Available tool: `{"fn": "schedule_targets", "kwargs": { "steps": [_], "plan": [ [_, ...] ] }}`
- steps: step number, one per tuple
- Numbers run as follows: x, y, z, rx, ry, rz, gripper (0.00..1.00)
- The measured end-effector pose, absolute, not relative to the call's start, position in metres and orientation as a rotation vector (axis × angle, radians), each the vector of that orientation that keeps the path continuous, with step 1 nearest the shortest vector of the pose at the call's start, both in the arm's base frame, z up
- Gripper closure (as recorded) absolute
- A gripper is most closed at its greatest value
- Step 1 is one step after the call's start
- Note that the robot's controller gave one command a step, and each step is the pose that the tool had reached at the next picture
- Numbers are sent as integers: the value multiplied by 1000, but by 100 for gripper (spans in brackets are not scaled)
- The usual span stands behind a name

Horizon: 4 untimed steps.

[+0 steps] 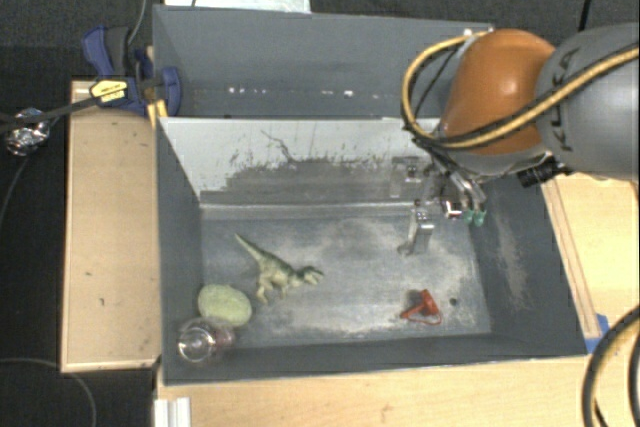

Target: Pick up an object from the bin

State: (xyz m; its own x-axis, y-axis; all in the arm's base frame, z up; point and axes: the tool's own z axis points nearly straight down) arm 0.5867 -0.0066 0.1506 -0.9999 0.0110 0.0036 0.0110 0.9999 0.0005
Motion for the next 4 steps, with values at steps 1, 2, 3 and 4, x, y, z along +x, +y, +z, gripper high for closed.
{"fn": "schedule_targets", "kwargs": {
  "steps": [1, 2, 3, 4],
  "plan": [
    [589, -7, 154, -17, -3145, -1, 0],
    [533, 55, 93, -69, -3144, -2, 0],
    [521, 69, 80, -72, -3139, -2, 0],
    [510, 60, 89, 97, -3134, -9, 0]
  ]
}}
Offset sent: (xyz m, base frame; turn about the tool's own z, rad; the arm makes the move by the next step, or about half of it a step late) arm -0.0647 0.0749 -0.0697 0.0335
